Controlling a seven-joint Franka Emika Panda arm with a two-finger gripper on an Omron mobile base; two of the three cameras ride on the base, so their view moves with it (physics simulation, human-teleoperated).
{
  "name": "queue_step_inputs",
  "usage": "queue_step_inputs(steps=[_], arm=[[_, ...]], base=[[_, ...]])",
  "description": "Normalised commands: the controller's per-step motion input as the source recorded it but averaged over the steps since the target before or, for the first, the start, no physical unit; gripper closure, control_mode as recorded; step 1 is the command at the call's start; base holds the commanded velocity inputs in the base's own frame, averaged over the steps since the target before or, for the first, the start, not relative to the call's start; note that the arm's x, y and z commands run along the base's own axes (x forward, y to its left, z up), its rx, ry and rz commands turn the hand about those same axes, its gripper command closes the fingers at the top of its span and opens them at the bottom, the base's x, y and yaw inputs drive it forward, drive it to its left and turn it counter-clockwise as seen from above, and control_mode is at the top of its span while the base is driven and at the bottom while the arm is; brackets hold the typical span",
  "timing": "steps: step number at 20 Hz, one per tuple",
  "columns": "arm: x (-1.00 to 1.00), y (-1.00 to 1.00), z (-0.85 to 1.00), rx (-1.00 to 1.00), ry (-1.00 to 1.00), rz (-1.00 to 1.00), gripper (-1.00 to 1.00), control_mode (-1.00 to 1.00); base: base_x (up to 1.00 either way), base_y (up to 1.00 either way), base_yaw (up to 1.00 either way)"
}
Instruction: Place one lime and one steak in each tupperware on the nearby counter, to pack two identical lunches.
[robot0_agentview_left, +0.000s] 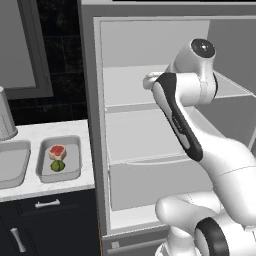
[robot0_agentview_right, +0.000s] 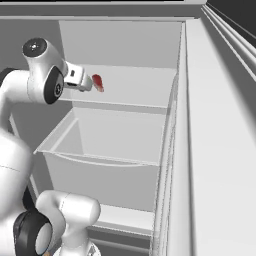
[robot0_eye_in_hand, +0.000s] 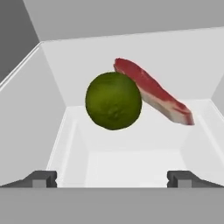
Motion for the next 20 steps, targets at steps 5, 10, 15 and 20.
queue_step_inputs(steps=[5,10,15,20], arm=[[0.55,0.0,-0.04,0.0,0.0,0.0,-1.0,-1.0],[0.46,0.0,-0.16,0.0,0.0,0.0,-1.0,-1.0],[0.53,0.0,-0.15,0.0,0.0,0.0,-1.0,-1.0],[0.24,0.0,-0.19,0.0,0.0,0.0,-1.0,-1.0]], base=[[0.0,0.0,0.0],[0.0,0.0,0.0],[0.0,0.0,0.0],[0.0,0.0,0.0]])
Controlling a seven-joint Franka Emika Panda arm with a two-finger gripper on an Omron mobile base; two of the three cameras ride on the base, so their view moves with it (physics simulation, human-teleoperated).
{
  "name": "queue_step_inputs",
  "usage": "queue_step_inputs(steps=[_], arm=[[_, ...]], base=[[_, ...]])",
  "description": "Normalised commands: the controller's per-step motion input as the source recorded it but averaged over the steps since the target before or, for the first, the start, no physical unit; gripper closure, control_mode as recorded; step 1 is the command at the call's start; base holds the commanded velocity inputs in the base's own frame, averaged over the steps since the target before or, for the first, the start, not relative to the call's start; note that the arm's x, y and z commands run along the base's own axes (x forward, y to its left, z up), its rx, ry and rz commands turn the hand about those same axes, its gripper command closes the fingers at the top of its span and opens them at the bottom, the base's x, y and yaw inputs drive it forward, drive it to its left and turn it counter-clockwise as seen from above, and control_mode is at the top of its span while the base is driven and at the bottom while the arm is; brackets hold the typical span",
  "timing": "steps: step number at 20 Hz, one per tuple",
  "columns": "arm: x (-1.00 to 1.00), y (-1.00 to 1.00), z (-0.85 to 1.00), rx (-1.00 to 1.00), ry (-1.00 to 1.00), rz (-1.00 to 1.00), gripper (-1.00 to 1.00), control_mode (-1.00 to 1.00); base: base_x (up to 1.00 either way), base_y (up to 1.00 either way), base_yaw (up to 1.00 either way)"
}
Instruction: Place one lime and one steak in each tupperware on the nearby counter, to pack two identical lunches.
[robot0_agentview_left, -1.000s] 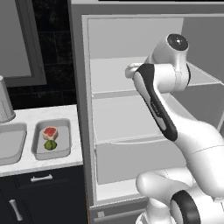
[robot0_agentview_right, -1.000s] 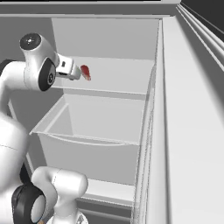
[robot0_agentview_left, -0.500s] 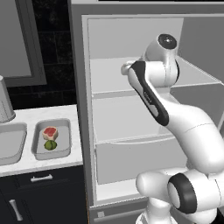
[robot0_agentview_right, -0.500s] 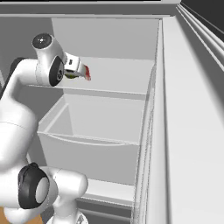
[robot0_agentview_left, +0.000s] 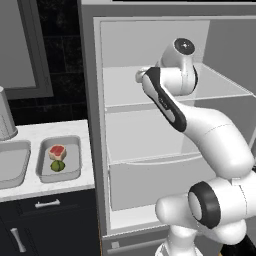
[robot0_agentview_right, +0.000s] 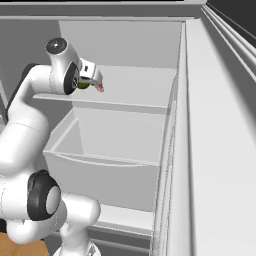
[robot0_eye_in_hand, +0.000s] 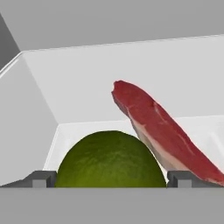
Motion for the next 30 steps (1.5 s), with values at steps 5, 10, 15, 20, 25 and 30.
queue_step_inputs(steps=[5,10,15,20,25,30], arm=[[0.0,0.0,-0.34,0.0,0.0,-0.03,-1.0,-1.0],[0.0,0.0,-0.45,0.0,0.0,-0.04,-1.0,-1.0],[0.04,0.0,-0.34,0.0,0.0,-0.03,1.0,-1.0],[-0.17,0.02,-0.09,0.0,0.0,-0.01,1.0,-1.0],[-1.0,-0.04,-0.03,0.0,-0.06,0.0,1.0,-1.0],[-1.0,-0.28,0.0,0.0,-0.11,0.0,1.0,-1.0]], base=[[0.0,0.0,0.0],[0.0,0.0,0.0],[0.0,0.0,0.0],[0.0,0.0,0.0],[0.0,0.0,0.0],[0.0,0.0,0.0]])
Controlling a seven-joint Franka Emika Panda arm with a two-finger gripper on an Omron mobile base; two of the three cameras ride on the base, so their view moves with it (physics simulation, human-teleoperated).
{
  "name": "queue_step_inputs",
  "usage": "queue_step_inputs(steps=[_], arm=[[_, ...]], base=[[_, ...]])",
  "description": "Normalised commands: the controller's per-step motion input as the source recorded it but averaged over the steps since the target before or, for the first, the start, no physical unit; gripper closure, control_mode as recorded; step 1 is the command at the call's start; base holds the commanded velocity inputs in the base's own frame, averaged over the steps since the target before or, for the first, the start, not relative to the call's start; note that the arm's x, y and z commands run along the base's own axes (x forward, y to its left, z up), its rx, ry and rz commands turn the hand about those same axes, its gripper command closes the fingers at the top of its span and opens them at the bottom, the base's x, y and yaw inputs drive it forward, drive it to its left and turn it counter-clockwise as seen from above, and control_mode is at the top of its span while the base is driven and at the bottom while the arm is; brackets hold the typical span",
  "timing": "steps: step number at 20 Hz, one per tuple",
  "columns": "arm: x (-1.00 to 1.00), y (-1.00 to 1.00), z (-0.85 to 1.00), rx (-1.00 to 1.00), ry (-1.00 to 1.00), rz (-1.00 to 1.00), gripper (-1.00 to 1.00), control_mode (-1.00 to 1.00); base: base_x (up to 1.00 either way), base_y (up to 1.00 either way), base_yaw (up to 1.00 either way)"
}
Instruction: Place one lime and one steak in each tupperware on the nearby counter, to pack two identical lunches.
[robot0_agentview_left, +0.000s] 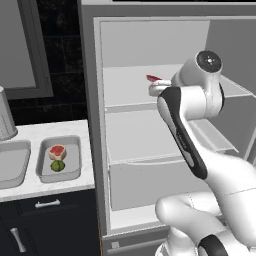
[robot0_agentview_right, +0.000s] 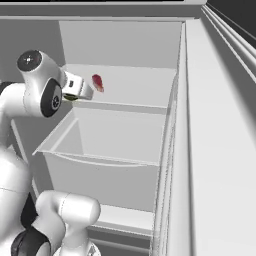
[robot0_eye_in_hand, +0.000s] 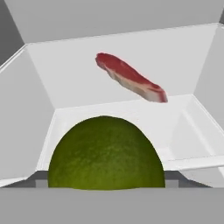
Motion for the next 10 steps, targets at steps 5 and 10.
queue_step_inputs(steps=[5,10], arm=[[-1.0,-0.1,0.0,0.0,0.0,0.0,1.0,-1.0],[-0.8,0.0,0.0,0.0,0.0,0.01,1.0,1.0]], base=[[0.0,0.0,0.0],[-0.2,0.0,0.0]])
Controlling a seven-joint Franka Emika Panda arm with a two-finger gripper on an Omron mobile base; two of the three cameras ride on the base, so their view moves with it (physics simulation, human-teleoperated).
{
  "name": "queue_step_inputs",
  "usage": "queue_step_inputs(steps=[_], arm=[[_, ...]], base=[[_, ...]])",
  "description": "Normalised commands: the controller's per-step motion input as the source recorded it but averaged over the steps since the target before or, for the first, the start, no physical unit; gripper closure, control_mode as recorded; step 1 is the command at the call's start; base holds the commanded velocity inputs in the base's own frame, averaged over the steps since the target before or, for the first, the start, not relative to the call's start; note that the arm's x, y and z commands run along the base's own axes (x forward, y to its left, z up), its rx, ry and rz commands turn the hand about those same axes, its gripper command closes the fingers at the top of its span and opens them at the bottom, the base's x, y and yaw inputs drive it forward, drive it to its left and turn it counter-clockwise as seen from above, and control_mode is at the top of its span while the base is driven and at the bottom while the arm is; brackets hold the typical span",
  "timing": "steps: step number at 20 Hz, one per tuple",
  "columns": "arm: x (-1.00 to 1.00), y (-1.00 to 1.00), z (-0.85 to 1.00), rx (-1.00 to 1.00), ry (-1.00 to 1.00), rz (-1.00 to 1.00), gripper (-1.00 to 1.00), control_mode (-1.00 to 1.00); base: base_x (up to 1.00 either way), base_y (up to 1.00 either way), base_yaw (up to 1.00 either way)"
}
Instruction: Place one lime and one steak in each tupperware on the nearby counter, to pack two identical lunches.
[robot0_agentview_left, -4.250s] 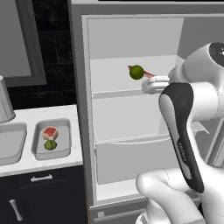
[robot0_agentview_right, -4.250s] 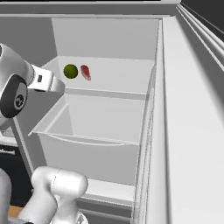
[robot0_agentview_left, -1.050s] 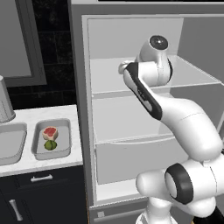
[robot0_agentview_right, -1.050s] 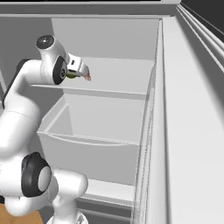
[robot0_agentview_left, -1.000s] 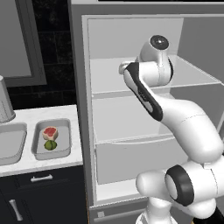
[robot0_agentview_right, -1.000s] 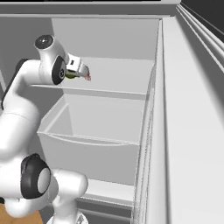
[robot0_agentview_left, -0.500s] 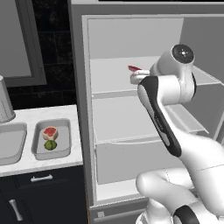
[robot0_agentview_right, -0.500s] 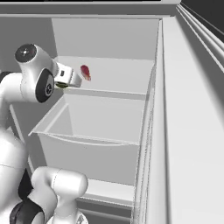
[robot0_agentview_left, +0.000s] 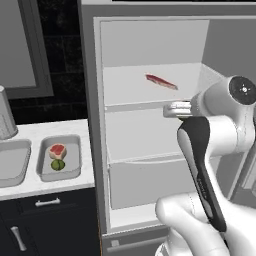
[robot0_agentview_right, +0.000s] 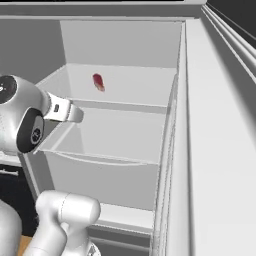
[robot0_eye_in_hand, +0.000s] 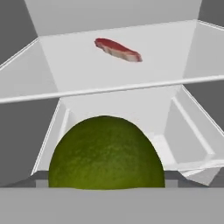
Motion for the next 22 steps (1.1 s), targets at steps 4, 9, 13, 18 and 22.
queue_step_inputs(steps=[4,9,13,18,22], arm=[[0.0,0.0,0.0,0.0,0.0,0.0,1.0,1.0],[0.0,0.0,0.0,0.0,0.0,0.0,1.0,1.0],[0.0,0.0,0.0,0.0,0.0,0.0,1.0,1.0],[0.0,0.0,0.0,0.0,0.0,0.0,1.0,1.0],[0.0,0.0,0.0,0.0,0.0,0.0,1.0,1.0]], base=[[-1.0,0.01,0.02],[-0.84,0.53,0.06],[-0.09,0.99,0.04],[0.17,1.0,0.0],[0.53,1.0,0.0]])
